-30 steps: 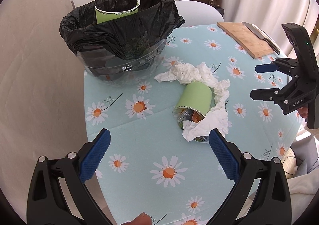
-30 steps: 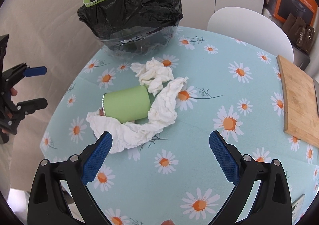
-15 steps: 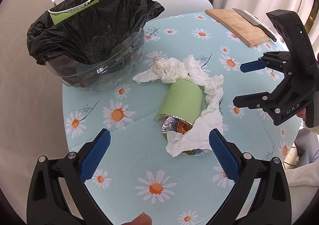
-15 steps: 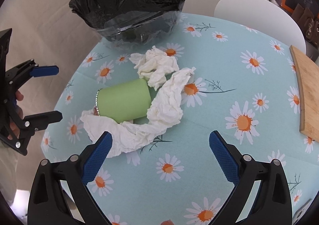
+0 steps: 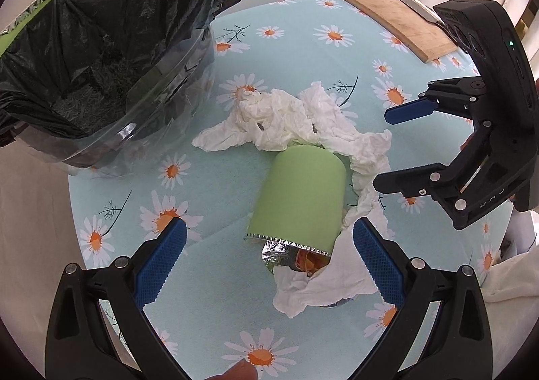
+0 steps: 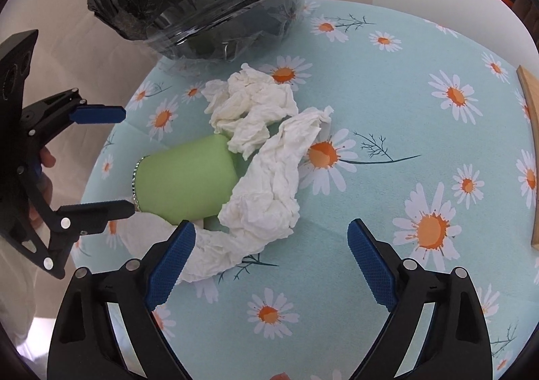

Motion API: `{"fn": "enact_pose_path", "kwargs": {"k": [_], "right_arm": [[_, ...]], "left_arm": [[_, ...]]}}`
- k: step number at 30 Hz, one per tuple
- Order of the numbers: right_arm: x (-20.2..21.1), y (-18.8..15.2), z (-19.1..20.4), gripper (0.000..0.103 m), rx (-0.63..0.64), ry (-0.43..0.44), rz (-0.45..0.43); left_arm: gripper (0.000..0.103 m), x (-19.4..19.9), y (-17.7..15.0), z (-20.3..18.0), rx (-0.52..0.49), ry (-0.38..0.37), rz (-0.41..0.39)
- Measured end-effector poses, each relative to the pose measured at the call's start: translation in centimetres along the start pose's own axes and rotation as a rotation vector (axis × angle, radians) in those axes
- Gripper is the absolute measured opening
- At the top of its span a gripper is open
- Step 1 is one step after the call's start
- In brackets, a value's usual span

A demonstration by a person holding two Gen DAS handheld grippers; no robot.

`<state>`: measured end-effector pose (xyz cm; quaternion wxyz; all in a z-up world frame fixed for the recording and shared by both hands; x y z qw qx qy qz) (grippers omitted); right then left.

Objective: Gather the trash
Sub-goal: 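Close the right gripper on a white tissue while the left grips the green cup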

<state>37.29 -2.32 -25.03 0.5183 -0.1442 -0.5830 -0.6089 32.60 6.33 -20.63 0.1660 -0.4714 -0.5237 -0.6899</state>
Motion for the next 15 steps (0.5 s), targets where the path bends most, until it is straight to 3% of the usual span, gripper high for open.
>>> {"fn": "enact_pose_path", "kwargs": {"k": [6,8,11,15], "right_arm": [[-1.7,-0.1,0.1,0.058,0.042,0.018,0.047],[-1.8,-0.1,0.3,0.038,0.043,0.037,0.052],[-1.5,-0.2,0.7,0.031,0.057,0.053,0.062],[-0.6,-0.7,0.8,0.03,0.058,0.067,0.06]], "left_arm": [[0.097,-2.1,0.3,-0.4,-0.017,-0.035,0.037],[0.097,-2.8,0.3,-0.6,-0.025,-0.048,0.056],[0.097,-3.6,0.4,-1.0,-0.029,-0.068,0.074],[0.095,-4.8,0.4,-1.8,-0.053,-0.087,0.111]]}}
Point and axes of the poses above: each gripper's, at about its wrist camera, not at the fingertips, and x roughly against the way its jaws point, z to its left, y to its top, the point moved 10 cm from there along -x, roughly the way its jaws point, and after that the axes turned 13 degrees about -z, right-handed, at the moved point
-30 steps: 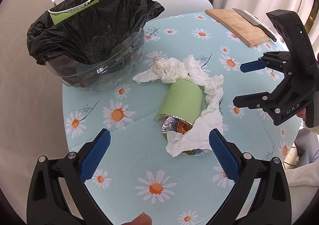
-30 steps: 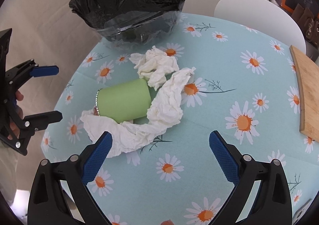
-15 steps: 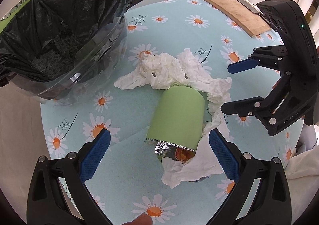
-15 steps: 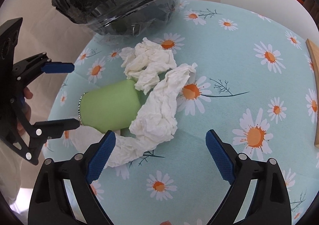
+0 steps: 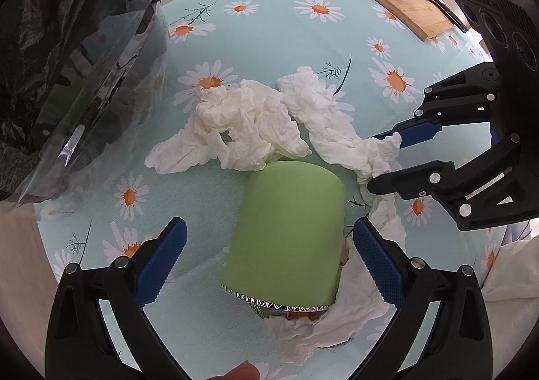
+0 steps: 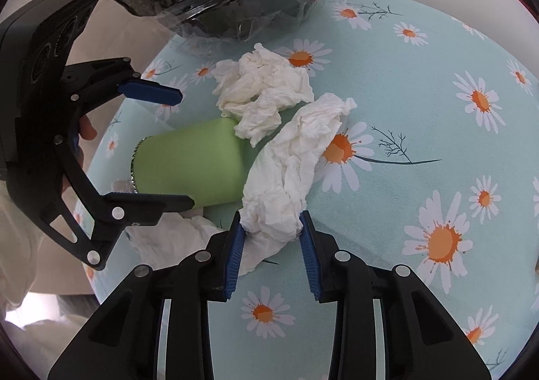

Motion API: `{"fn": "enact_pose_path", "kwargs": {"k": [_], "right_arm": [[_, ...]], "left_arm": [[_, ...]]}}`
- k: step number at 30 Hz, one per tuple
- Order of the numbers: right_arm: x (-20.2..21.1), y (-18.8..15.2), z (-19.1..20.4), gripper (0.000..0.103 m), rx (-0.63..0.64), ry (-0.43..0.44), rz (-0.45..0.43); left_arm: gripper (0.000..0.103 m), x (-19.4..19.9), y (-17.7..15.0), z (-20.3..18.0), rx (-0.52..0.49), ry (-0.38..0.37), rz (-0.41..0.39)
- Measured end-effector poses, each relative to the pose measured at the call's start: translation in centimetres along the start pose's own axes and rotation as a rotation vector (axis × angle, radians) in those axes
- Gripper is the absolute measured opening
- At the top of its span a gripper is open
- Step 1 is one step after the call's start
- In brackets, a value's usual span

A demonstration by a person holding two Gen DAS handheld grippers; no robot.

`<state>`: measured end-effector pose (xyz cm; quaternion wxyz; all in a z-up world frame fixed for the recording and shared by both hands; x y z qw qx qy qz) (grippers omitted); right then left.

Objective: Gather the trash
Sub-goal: 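Close the right gripper on a white tissue while the left grips the green cup, then carry the tissue and green cup up over the bin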

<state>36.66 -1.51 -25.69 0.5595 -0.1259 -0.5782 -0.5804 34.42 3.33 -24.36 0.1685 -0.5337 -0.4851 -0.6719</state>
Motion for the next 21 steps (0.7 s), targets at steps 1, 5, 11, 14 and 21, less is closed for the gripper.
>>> {"fn": "enact_pose_path", "kwargs": {"k": [1,5,11,14,21], "right_arm": [[0.5,-0.2,-0.1,0.03,-0.005,0.002,-0.005],[2.5,-1.1,-0.4,0.03,-0.027,-0.01,-0.026],[4.9,-2.8,-2.3,0.03,-0.101,-0.061,-0.054],[5.7,-3.5,-2.7,0.03,-0.129,-0.079,-0.068],[8.1,-4.1,-2.2,0.03,-0.161,-0.101,-0.125]], "left_arm": [[0.093,-0.3,0.0,-0.2,-0.009,-0.001,0.012],[0.072,-1.2,-0.3,-0.8,-0.018,-0.022,0.055],[0.069,-0.9,-0.1,-1.1,0.004,-0.017,0.057],[0.069,-0.1,-0.1,-1.0,-0.006,-0.001,0.045],[0.069,3.6,0.3,-1.0,-0.004,0.017,-0.038]]}}
Point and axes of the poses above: each gripper's, at about its wrist camera, not at the fingertips, and x roughly against the way its jaws point, z to its left, y to its top, the point moved 10 cm from there along -x, roughly the way its jaws point, and after that the axes turned 13 degrees about -z, right-handed, at the moved point
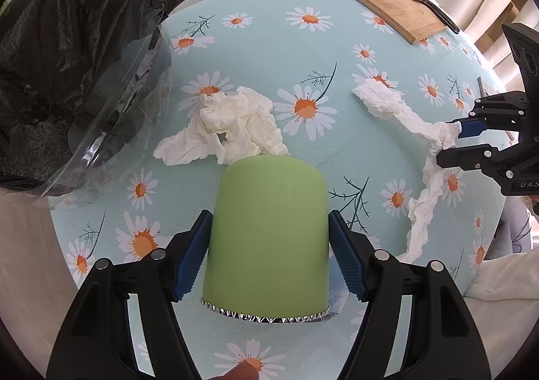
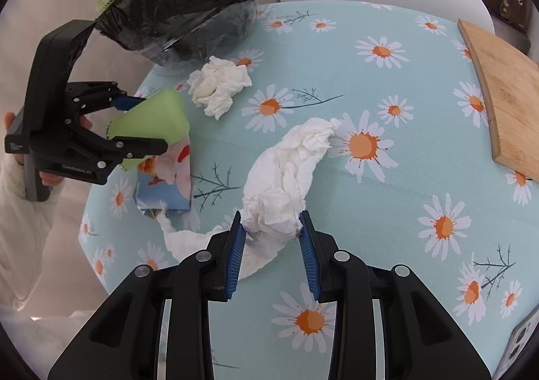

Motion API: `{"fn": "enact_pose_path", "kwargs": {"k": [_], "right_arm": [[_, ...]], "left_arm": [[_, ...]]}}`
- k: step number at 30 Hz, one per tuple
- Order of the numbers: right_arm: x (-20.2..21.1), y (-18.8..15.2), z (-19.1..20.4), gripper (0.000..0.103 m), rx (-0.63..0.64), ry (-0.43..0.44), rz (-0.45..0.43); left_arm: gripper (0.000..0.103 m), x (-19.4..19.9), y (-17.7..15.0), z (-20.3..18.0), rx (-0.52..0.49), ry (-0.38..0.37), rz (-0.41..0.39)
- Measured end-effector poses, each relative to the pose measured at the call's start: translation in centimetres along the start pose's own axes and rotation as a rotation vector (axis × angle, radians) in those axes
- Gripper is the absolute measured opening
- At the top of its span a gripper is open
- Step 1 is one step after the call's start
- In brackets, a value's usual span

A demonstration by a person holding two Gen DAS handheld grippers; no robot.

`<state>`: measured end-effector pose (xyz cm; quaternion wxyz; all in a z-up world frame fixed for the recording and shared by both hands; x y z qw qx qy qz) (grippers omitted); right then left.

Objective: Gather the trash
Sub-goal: 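Carry the tissue and green cup up over the bin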

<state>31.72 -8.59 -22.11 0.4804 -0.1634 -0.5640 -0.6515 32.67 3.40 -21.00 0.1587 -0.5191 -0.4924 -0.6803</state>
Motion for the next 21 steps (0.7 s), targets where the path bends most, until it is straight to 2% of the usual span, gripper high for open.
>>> {"fn": "enact_pose_path", "kwargs": {"k": [5,14,21], "right_arm": [[2.3,0.2,0.4,0.03,0.014,-0.011,-0.038],[6.7,0.3,2.1,0.03,0.03,-0.03,-0.135],[8.9,-0.7,3.5,0.03,0.027,-0.036,-0.169]], "left_arm": [[0.069,2.9,-0.4,-0.6,0.015,-0.012,-0.072],[0.069,7.2,-3.4,-1.6,0.031,0.019,-0.12],[0.069,10.0,-6.0,-1.8,0.045,0.047,-0.146]]}}
Point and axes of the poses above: each gripper's, at about its wrist camera, not at the fingertips, and x roughly against the way its jaws point, z to its left, y to its top, the point moved 10 cm from there along -x, roughly the way its jaws point, and after that the axes turned 13 degrees about -z, right-handed, at the moved point
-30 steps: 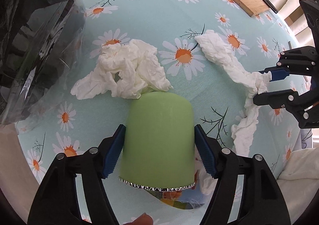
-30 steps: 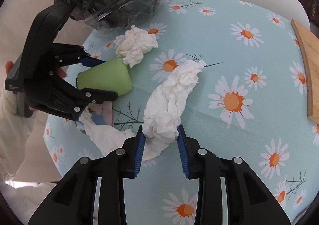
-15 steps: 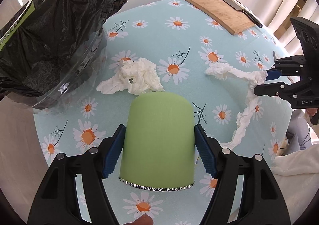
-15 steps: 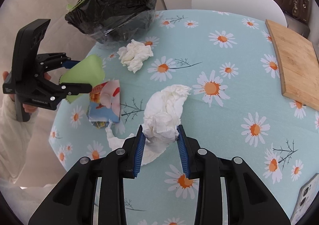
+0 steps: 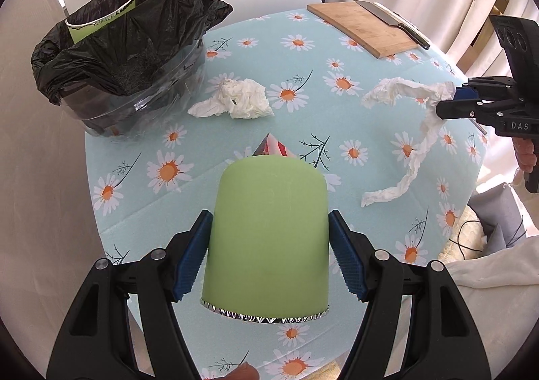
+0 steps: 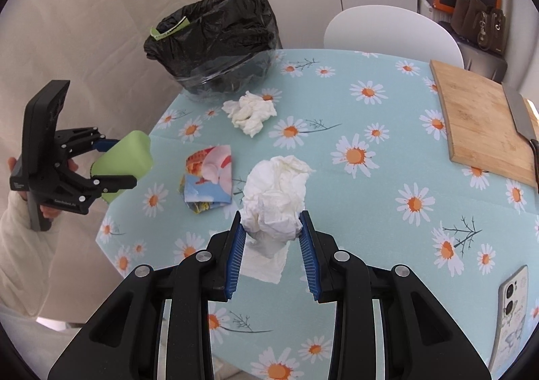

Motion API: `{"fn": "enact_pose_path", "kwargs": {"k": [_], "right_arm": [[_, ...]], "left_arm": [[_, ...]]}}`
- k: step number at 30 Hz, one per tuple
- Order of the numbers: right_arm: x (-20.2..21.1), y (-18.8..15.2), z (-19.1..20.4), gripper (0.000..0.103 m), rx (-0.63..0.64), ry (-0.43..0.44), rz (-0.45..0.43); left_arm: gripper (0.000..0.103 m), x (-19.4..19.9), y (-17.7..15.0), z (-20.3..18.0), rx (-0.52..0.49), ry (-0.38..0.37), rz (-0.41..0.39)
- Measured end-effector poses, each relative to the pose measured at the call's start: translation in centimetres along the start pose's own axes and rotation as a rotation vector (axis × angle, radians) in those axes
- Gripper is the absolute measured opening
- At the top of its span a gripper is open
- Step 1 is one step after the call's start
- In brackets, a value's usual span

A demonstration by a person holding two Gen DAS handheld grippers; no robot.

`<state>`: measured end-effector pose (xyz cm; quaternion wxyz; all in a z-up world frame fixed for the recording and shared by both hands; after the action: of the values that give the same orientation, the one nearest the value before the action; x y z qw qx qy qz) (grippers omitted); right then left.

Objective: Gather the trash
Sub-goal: 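Carry the tissue and green cup up over the bin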

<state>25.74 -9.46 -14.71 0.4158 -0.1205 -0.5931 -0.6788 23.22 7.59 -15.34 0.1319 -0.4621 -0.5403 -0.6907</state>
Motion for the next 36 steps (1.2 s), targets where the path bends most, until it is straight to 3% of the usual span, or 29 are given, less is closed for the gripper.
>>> {"fn": "enact_pose_path", "kwargs": {"k": [9,15,23,36], "right_arm": [[2.7,2.1,2.1,0.03,-0.033,0.056,-0.085],[3.5,5.0,2.8,0.03,0.01,0.041,-0.126],[4.4,10.7,4.3,0.03,0.061,0.066,-0.202],[3.4,21.0,8.7,0.03,0.089,0.051,-0.307]], "left_arm": [[0.07,4.4,-1.9,2.6,0.042,0.074,-0.017],[0.07,6.8,-2.0,4.4,0.052,0.129,-0.01],[0.07,9.2,1.4,7.0,0.049,0.177,-0.082],[0.07,10.1,8.2,11.8,-0.049,0.171,-0.154]]}}
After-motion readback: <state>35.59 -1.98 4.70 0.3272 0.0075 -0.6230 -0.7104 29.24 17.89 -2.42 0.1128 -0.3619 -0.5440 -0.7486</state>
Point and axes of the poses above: each gripper's, at about its wrist camera, not at the fingertips, and x roughly against the way its jaws point, z to its left, y to its top, the point moved 10 cm from there along -x, roughly the way its jaws point, and after that the axes turned 13 degrees about -z, right-handed, at the moved point
